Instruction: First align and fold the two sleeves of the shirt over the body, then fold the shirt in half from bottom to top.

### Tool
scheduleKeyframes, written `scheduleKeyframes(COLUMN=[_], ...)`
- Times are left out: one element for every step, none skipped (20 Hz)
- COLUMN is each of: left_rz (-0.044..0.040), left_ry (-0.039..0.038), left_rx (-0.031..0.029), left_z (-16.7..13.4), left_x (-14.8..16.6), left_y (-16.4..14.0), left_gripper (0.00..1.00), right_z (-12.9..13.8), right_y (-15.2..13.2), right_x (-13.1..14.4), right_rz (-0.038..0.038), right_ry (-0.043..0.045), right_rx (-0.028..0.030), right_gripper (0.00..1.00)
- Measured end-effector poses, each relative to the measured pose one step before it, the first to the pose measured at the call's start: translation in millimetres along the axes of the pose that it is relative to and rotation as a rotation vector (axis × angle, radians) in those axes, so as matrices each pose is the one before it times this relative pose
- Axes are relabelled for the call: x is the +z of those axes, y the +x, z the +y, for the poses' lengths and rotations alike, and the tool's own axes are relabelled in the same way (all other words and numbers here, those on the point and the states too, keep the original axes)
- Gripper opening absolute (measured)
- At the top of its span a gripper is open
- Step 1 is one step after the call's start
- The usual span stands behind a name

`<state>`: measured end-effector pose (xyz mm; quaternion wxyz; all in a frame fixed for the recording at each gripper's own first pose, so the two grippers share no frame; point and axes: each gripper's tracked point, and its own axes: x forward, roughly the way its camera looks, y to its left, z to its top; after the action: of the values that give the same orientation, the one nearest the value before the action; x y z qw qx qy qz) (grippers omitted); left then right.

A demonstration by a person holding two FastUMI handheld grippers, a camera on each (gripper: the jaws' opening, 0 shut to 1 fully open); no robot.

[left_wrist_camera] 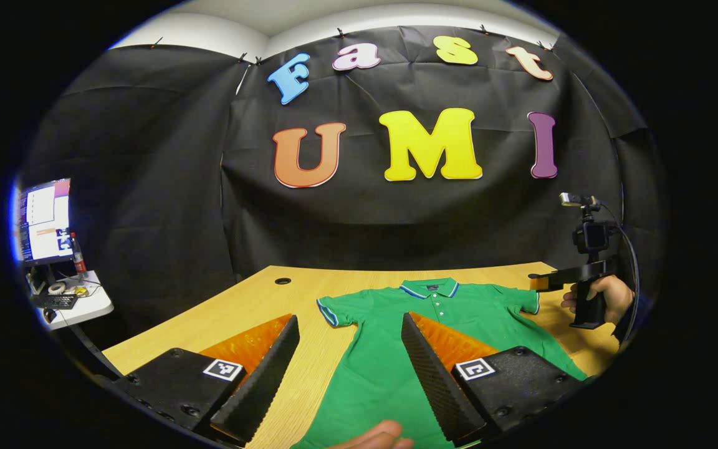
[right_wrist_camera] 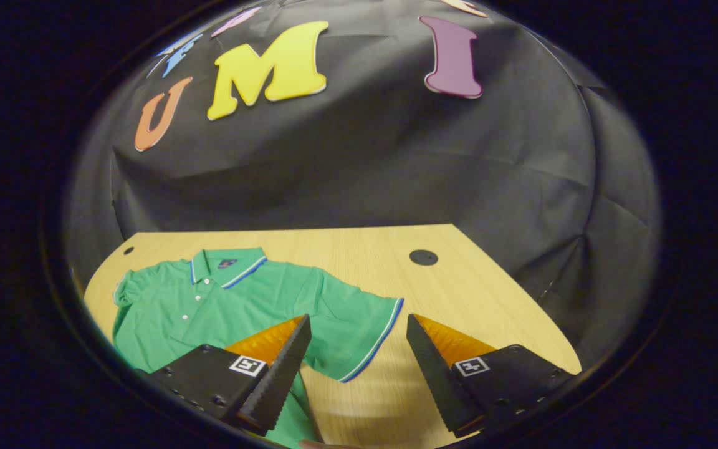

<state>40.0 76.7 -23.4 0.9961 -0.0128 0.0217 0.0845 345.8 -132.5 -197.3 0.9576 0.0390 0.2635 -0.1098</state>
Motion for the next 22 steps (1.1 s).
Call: scheduleKeyframes(left_rz=[0.00577, -0.00294, -0.01195, -0.0135, -0.00643, 0.00371, 0.01346, 0.01866, 0.01184, 0.01749, 0.00964, 0.00454, 0.00032, -0.00295, -0.00596, -0.00237, -0.00131, 0.00142, 0.00571, -0.00017, -0.00014, 0.00355], left_ry=[-0.00564, 0.00151, 0.00605, 0.0065, -0.00049, -0.01419, -0.02839, -0.03355, -0.0252, -0.0107, -0.00051, 0.0026, -0.00015, -0.00298, -0.00608, -0.00562, -0.00451, -0.00277, -0.00103, -0.00006, 0.00062, 0.00015], left_rx=[0.00685, 0.00421, 0.00494, 0.01017, 0.01345, 0.00998, -0.00294, -0.01427, -0.00932, 0.00404, 0.01819, 0.01554, 0.00709, 0.00045, -0.00272, -0.00492, -0.00538, -0.00163, 0.00447, 0.00513, 0.00163, 0.0004], left_z=[4.47, 3.39, 3.21, 4.69, 5.68, 4.7, 0.6, -1.42, 0.56, 3.63, 5.78, 4.67, 4.61, 1.76, 0.8, 0.33, 0.59, 0.63, 1.85, 2.81, 1.95, 1.14], left_x=[-0.16, 2.02, 3.61, 3.94, 0.53, -0.36, -3.3, -2.47, -3.43, -3.84, -2.81, -0.5, 0.74, 1.59, 1.61, 1.26, -0.14, -0.32, -1.27, -0.22, 0.68, -0.75], left_y=[-0.24, -0.68, -0.83, -0.89, 0.9, 1.55, 1.78, 2.19, 1.5, 1.86, 1.99, 0.29, 1.22, -0.26, 0.21, 0.55, -0.85, 0.55, 1.25, 0.47, -0.13, 0.62], left_gripper=[1.0, 1.0, 1.0, 1.0, 1.0, 1.0, 1.0, 1.0, 1.0, 1.0, 1.0, 1.0, 1.0, 1.0, 1.0, 1.0, 1.0, 1.0, 1.0, 1.0, 1.0, 1.0], right_z=[-4.79, -5.1, -1.75, -0.75, 0.41, -1.19, 3.09, 1.65, 0.52, 3.21, 1.18, -1.39, 1.54, 1.82, 0.24, 1.44, -3.19, 2.0, 1.39, 1.14, 7.58, 6.33], right_y=[12.5, 9.23, 6.57, 4.37, 4.67, 2.19, 1.24, 1.16, 0.57, 4.99, 5.16, 0.89, 6.28, -1.36, 1.49, -0.46, -2.09, -2.4, -5.12, -4.73, -4.86, -4.34], right_x=[-3.89, -3.56, -6.29, -5.98, -5.58, -6.34, 2.67, 0.31, -2.39, 0.82, 2.33, 4.87, -1.86, 2.92, 0.93, 3.2, 4.63, 7.19, 6.41, 9.13, 6.76, 6.31], right_rz=[0.02271, 0.01713, 0.021, 0.01739, 0.01656, 0.03043, -0.00696, 0.01241, 0.01245, 0.00479, -0.01236, -0.00846, -0.00492, 0.00545, 0.00634, 0.00538, -0.00236, -0.01525, -0.02301, -0.03094, -0.02358, -0.01938], right_ry=[-0.01785, -0.01435, -0.00678, -0.00967, -0.00458, 0.01364, 0.03645, 0.04582, 0.0457, 0.04658, 0.01065, -0.00864, -0.00158, -0.01739, 0.00514, 0.00542, -0.00313, -0.02604, -0.04433, -0.04249, -0.03198, -0.02791], right_rx=[-0.02861, -0.03242, -0.02855, -0.01989, -0.00188, -0.00394, 0.01708, 0.00391, 0.00717, 0.01683, 0.00647, 0.00961, 0.00635, 0.00972, -0.00001, -0.00146, -0.00861, -0.00184, -0.00709, -0.01129, -0.00095, -0.0015], right_gripper=[0.94, 0.95, 0.94, 0.92, 0.9, 0.86, 0.83, 0.78, 0.73, 0.58, 0.42, 0.33, 0.23, 0.13, 0.07, 0.01, 0.01, 0.0, 0.0, 0.0, 0.0, 0.0])
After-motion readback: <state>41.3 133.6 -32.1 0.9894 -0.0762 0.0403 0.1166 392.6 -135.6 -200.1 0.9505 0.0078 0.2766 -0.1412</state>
